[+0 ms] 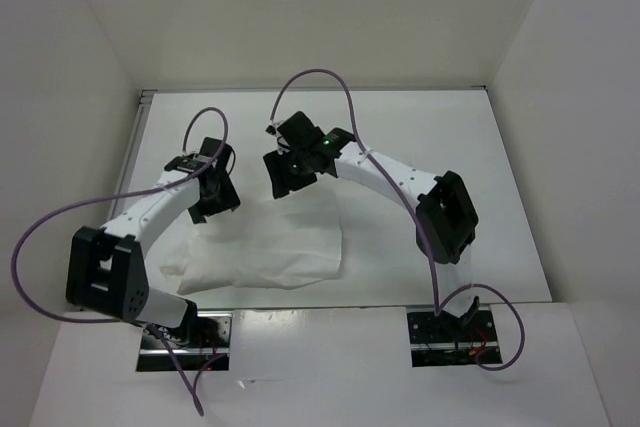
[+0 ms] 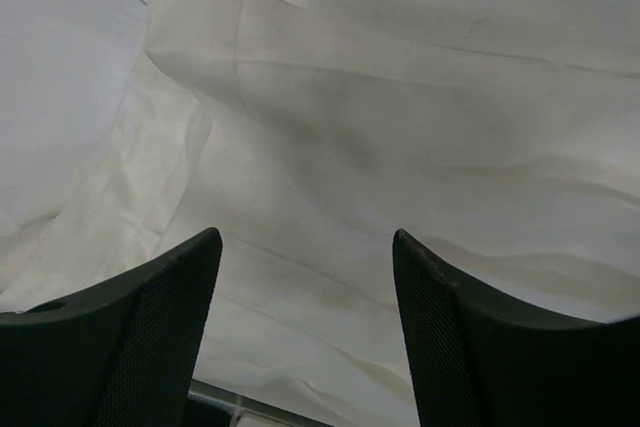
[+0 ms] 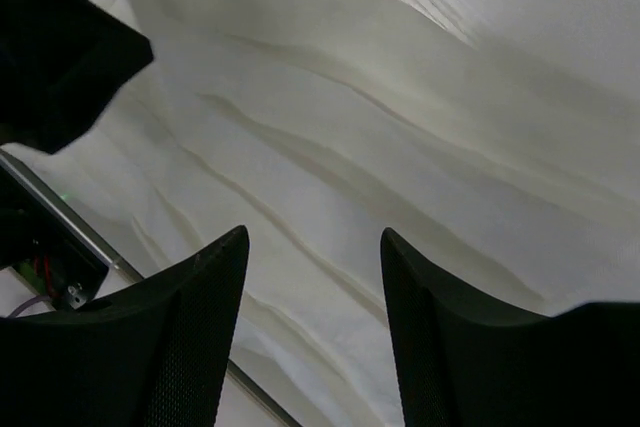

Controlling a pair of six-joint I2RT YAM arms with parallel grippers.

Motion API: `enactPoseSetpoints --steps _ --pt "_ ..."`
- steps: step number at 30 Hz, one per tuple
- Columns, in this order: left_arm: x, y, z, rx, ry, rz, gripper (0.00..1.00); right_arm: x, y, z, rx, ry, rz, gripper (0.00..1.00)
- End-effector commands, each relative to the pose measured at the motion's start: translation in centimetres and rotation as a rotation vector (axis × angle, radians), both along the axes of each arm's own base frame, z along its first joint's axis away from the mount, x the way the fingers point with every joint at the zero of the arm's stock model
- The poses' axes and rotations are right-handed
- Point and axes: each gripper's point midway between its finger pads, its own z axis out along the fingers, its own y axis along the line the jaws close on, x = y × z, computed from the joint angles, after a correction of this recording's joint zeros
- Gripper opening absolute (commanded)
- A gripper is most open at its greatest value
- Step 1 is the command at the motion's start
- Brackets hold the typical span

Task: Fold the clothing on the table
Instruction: Flatten the skirt out

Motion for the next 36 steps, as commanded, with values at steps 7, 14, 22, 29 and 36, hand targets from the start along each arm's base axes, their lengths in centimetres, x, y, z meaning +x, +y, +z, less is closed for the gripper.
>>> enactPoseSetpoints --steps 7,14,22,29,36 --pt "-2.2 0.3 -9.5 0.136 0.345 0.013 0.75 0.9 -0.4 2.6 0.042 -0.079 0.005 0.59" --pt "1.9 -7.4 -11.9 -0.039 0.337 -0.276 0.72 0.3 -4.6 3.2 -0.047 -0.132 -0.112 0.59" --pt "5.8 -18.8 -7.9 -0.264 0.140 -0.600 0.72 0.5 -10.8 5.2 -0.014 -0.136 -0.288 0.59" --pt "8.5 -21.9 4.8 -0.401 -0.223 -0.715 0.80 1.8 -15.0 10.2 0.105 -0.237 -0.371 0.61" --pt "8.2 -16.9 12.0 -0.307 -0.380 -0.603 0.86 3.6 -13.9 6.5 0.014 -0.204 -0.226 0.61"
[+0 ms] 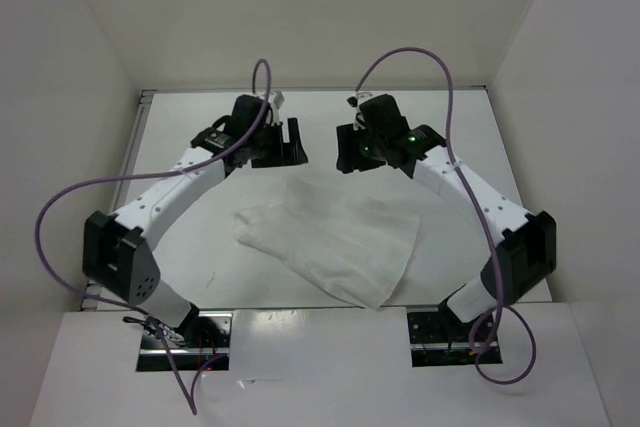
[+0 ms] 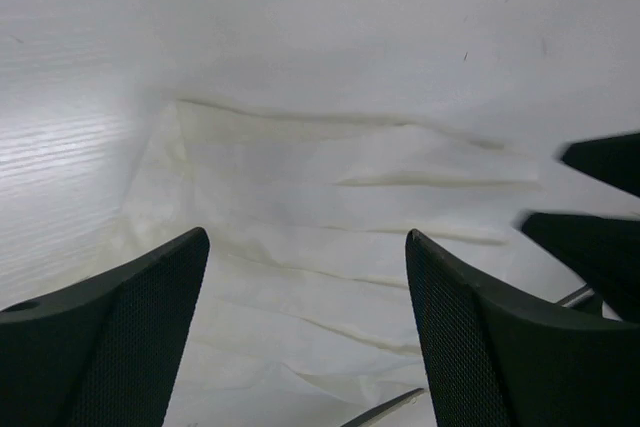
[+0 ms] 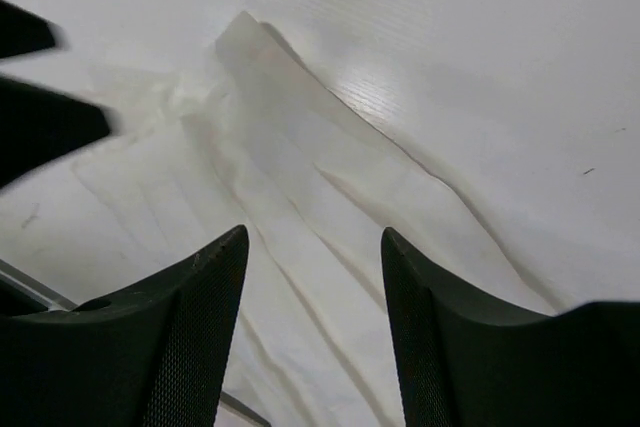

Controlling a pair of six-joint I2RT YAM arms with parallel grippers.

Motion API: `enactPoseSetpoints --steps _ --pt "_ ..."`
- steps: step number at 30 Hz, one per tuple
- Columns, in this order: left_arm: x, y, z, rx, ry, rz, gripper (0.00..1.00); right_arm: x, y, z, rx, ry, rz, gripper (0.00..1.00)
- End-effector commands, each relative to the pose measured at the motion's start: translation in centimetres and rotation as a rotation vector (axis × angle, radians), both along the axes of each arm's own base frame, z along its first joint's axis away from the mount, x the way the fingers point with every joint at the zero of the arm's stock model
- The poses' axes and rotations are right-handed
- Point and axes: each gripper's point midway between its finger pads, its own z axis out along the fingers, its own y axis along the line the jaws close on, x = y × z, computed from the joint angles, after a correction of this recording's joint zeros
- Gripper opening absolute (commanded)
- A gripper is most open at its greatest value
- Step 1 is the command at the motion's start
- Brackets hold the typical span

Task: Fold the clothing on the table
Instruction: Flatten the skirt out

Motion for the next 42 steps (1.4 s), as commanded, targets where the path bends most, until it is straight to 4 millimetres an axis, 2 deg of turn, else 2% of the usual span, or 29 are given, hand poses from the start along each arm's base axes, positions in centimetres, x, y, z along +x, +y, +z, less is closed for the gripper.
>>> enactPoseSetpoints --steps 1,2,3,4,5,6,8,11,15,16,18,20,21,22,24,32,33,38,39,42 --pt "-0.3 2.7 4.2 0.017 -0.113 0.073 0.86 1.7 2.0 -4.1 -0.083 0.059 0.141 0.61" --pt "-0.5 3.5 3.9 0.019 -0.100 0.104 0.86 2.2 2.0 -4.8 -0.122 0.056 0.178 0.60" --pt "-1.1 3.9 3.2 0.020 -0.078 0.126 0.86 2.7 3.2 -4.5 -0.137 0.032 0.209 0.58" --pt "-1.5 4.5 3.5 0.007 -0.084 0.147 0.88 3.2 3.4 -5.1 -0.153 0.033 0.224 0.57" --pt "-1.6 5.3 3.3 0.010 -0.079 0.175 0.88 3.8 3.6 -6.8 -0.188 0.051 0.250 0.57" --pt "-2.2 5.9 2.7 0.010 -0.067 0.190 0.88 4.2 4.3 -6.7 -0.196 0.036 0.273 0.55" --pt "-2.9 6.5 2.1 0.007 -0.036 0.199 0.88 5.1 5.0 -8.3 -0.225 0.036 0.323 0.55" --pt "-4.0 7.5 1.2 0.025 -0.002 0.212 0.88 6.1 6.4 -8.6 -0.211 0.019 0.384 0.55" --pt "-4.7 8.6 0.0 0.016 0.037 0.257 0.88 7.0 8.4 -10.2 -0.209 0.038 0.461 0.54" --pt "-4.6 8.7 0.0 0.009 0.041 0.259 0.88 7.1 8.8 -10.4 -0.198 0.041 0.471 0.54" --pt "-4.8 9.1 -1.4 0.024 0.087 0.275 0.88 6.8 10.1 -11.0 -0.177 0.055 0.525 0.54" --pt "-5.2 9.2 -2.4 0.041 0.118 0.275 0.88 6.1 11.3 -11.6 -0.167 0.073 0.560 0.54" --pt "-5.0 9.5 -2.4 0.035 0.122 0.291 0.88 5.4 12.0 -12.5 -0.171 0.094 0.594 0.54" --pt "-5.2 9.6 -3.1 0.044 0.141 0.291 0.88 5.5 12.4 -12.5 -0.162 0.094 0.601 0.54" --pt "-5.2 9.5 -3.1 0.039 0.144 0.298 0.88 4.4 13.4 -13.2 -0.164 0.102 0.641 0.53" --pt "-5.5 9.8 -3.8 0.041 0.164 0.302 0.88 3.8 13.7 -15.5 -0.153 0.160 0.665 0.51" --pt "-5.5 9.8 -3.8 0.041 0.164 0.302 0.88 3.8 13.7 -15.5 -0.153 0.160 0.665 0.48" --pt "-5.7 9.8 -4.1 0.045 0.172 0.302 0.88 4.6 13.3 -16.2 -0.194 0.143 0.644 0.44" --pt "-5.7 9.8 -4.1 0.045 0.172 0.302 0.88 4.8 13.5 -16.1 -0.186 0.138 0.637 0.42" --pt "-6.0 9.8 -4.4 0.043 0.184 0.296 0.88 5.5 13.0 -16.7 -0.219 0.135 0.586 0.18"
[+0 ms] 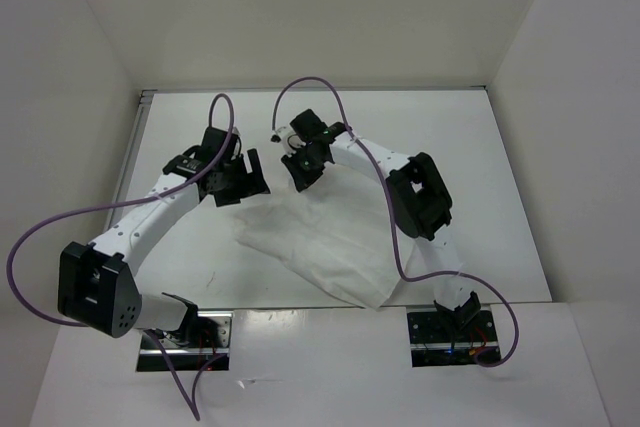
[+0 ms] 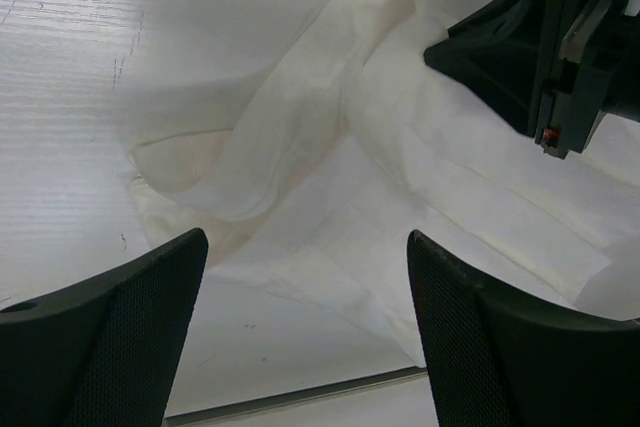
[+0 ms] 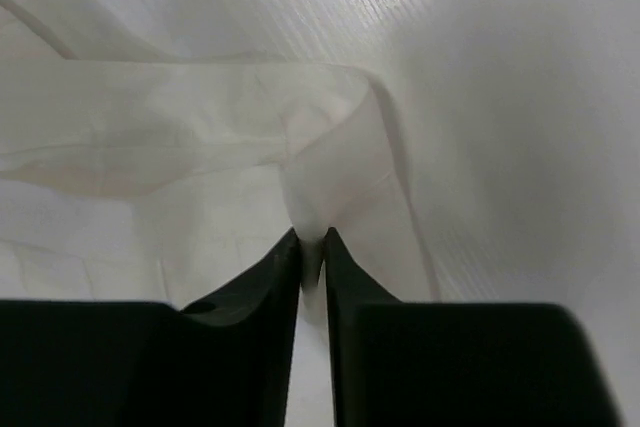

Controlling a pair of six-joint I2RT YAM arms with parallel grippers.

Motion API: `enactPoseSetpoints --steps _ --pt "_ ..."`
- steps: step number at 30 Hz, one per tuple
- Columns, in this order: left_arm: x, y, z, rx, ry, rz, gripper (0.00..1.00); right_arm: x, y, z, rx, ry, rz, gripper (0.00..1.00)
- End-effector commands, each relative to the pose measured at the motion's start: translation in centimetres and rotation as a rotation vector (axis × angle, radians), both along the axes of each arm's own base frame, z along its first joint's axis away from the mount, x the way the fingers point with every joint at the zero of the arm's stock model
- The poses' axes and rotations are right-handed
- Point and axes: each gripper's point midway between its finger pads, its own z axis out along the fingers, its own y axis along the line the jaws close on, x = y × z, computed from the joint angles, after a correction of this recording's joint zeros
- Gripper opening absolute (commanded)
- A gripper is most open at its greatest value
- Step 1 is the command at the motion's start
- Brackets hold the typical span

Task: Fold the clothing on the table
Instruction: Flatten the skirt out

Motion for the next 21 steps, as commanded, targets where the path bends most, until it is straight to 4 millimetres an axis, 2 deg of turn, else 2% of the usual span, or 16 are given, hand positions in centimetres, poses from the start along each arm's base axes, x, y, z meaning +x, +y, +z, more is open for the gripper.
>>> enactPoseSetpoints --steps 1,2,3,4,5,9,10,13,14,15,16,19,21 --pt "-0.2 -0.1 -0.2 -0.018 0.013 0.005 0.88 2.1 0.3 1.0 -0.003 -0.068 -0.043 0.08" --pt "-0.2 -0.1 -0.2 -0.018 0.013 0.005 0.88 2.2 0.2 1.0 -0.007 -0.066 -0.058 0.06" --pt "-0.2 -0.1 -0.2 -0.018 0.013 0.005 0.88 2.1 0.9 3.2 0.025 -0.096 -0.058 0.04" --pt "-0.2 -0.1 -0.2 -0.018 0.013 0.005 0.88 2.4 0.8 4.2 0.014 -0.136 -0.071 0.00" --pt "-0.2 -0.1 -0.2 -0.018 0.013 0.005 0.88 2.8 0.6 7.5 0.046 -0.193 -0.099 0.00" --pt "-0.3 0.2 -0.1 -0.029 -0.001 0.022 0.88 2.7 -0.5 14.9 0.098 -0.297 -0.190 0.00" --pt "0.1 0.5 0.5 -0.036 -0.025 0.032 0.88 2.2 -1.0 18.5 0.151 -0.336 -0.220 0.00" --pt "0.2 0.6 0.4 -0.049 -0.036 0.035 0.88 0.7 -2.0 23.2 0.227 -0.371 -0.255 0.00" --pt "0.5 0.8 0.9 -0.055 -0.058 0.045 0.88 -0.5 -2.9 26.3 0.283 -0.402 -0.272 0.00" --pt "0.3 0.9 0.4 -0.052 -0.047 0.045 0.88 -1.1 -3.3 27.5 0.306 -0.412 -0.281 0.00" --pt "0.4 1.3 0.5 -0.055 -0.057 0.057 0.88 -2.3 -4.3 29.8 0.348 -0.440 -0.289 0.00" --pt "0.7 1.8 1.4 -0.071 -0.095 0.082 0.88 -4.7 -5.9 33.4 0.425 -0.472 -0.301 0.00" --pt "0.9 2.1 2.4 -0.091 -0.133 0.105 0.88 -6.2 -6.2 33.5 0.442 -0.449 -0.286 0.00"
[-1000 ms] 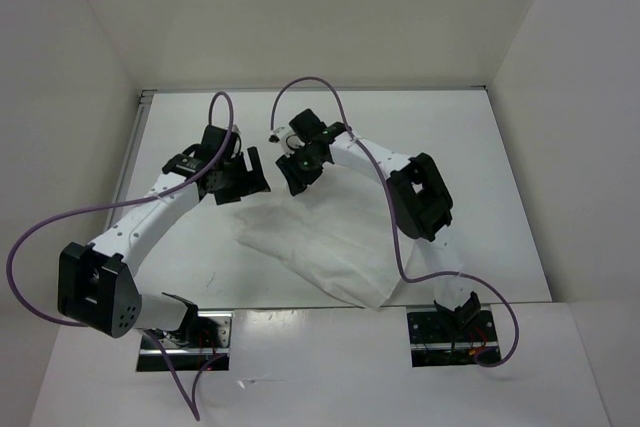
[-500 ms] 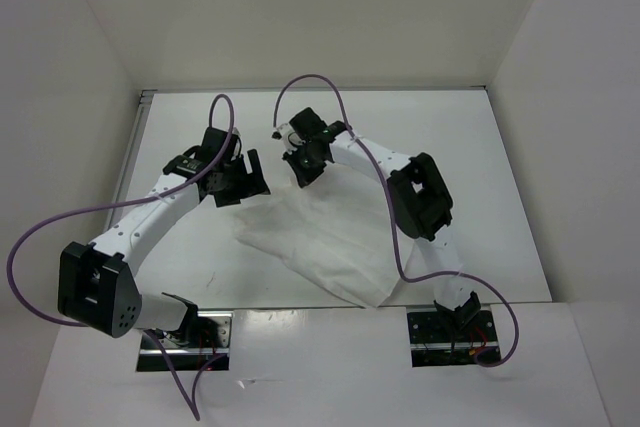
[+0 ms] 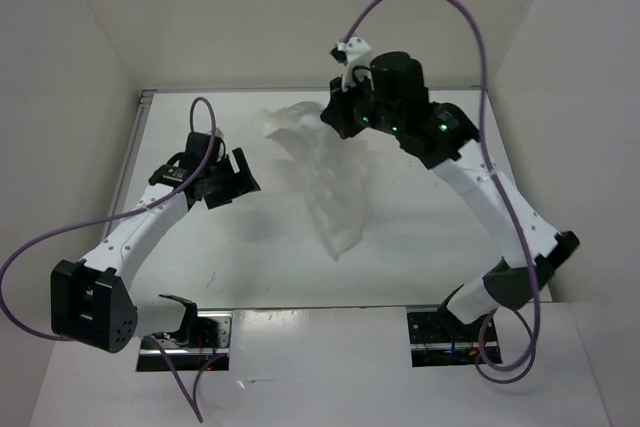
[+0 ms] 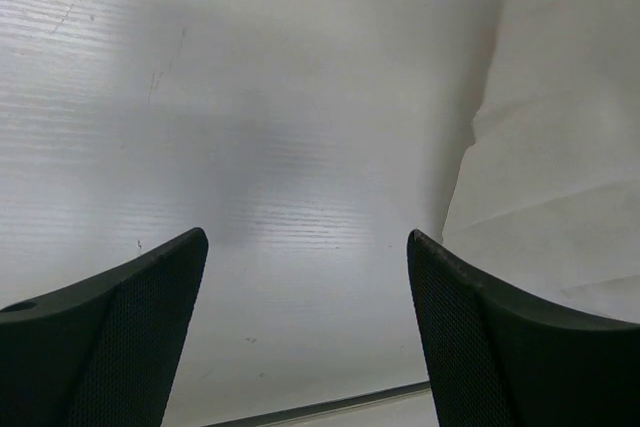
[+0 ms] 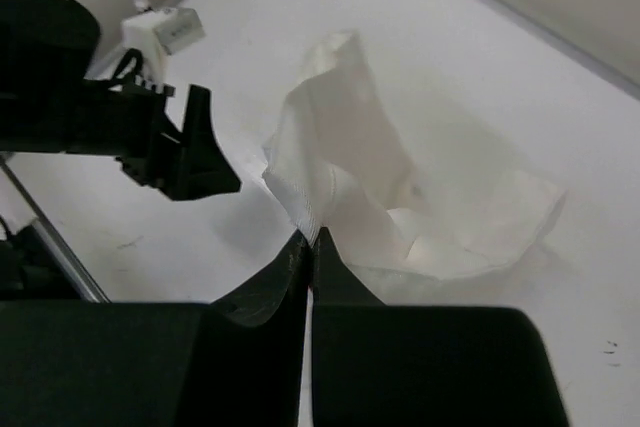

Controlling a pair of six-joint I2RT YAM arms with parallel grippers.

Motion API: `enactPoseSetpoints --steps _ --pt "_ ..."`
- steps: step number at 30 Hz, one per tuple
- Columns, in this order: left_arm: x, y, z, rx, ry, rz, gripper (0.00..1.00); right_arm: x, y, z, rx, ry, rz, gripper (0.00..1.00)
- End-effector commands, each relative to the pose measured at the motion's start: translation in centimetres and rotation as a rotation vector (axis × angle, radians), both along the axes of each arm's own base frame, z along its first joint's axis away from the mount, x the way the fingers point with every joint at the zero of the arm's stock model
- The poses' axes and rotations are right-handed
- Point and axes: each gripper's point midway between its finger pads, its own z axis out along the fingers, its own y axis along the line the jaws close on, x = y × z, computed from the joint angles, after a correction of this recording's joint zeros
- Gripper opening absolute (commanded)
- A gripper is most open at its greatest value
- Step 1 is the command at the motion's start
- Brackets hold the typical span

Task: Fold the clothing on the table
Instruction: Flatten the skirt out

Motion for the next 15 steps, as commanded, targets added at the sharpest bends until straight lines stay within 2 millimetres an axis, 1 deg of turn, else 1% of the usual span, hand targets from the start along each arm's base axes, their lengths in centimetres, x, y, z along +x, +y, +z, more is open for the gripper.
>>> enactPoseSetpoints --steps 1,2,3,4,5,6,7,8,10,11,12,13,14,15 --pt "1.2 -0.2 3.6 -0.083 -0.138 0.042 0.88 -2.7 -0.5 1.9 0.065 0.006 0.020 0.00" --pt "1.4 0.0 4.3 -0.098 -0.162 0.060 0.88 -3.6 -0.8 2.1 0.072 0.016 0.025 0.00" --pt "1.2 0.1 5.3 -0.109 -0.203 0.059 0.89 -5.2 -0.1 1.3 0.062 0.048 0.077 0.00" --pt "0.9 0.1 5.4 -0.111 -0.211 0.059 0.89 -6.0 0.2 1.3 0.064 0.047 0.097 0.00" --pt "0.8 0.1 5.9 -0.122 -0.223 0.066 0.89 -7.5 0.2 1.9 0.074 0.044 0.130 0.00" --pt "0.5 0.4 6.3 -0.120 -0.241 0.072 0.89 -8.8 0.6 2.0 0.083 0.050 0.174 0.00" --pt "0.3 0.4 6.2 -0.120 -0.241 0.072 0.89 -10.1 0.9 2.7 0.098 0.041 0.209 0.00" --pt "0.1 0.6 6.3 -0.119 -0.241 0.086 0.89 -10.9 0.4 3.5 0.117 0.028 0.225 0.00" --pt "-0.2 0.9 6.1 -0.111 -0.239 0.094 0.89 -11.4 -0.1 5.0 0.156 -0.005 0.224 0.00" --pt "-0.2 1.2 5.7 -0.107 -0.231 0.103 0.89 -11.9 -0.7 6.2 0.178 -0.030 0.226 0.00" --pt "-0.4 1.2 5.6 -0.107 -0.231 0.103 0.89 -11.4 -0.9 6.4 0.183 -0.039 0.190 0.00" --pt "-0.4 1.2 5.6 -0.113 -0.228 0.110 0.89 -11.5 -1.3 7.4 0.199 -0.062 0.181 0.00" --pt "-0.4 1.2 5.6 -0.113 -0.228 0.110 0.89 -11.2 -1.3 7.9 0.216 -0.074 0.163 0.00" --pt "-0.6 1.2 5.2 -0.111 -0.220 0.110 0.89 -10.7 -1.8 8.4 0.228 -0.080 0.133 0.00"
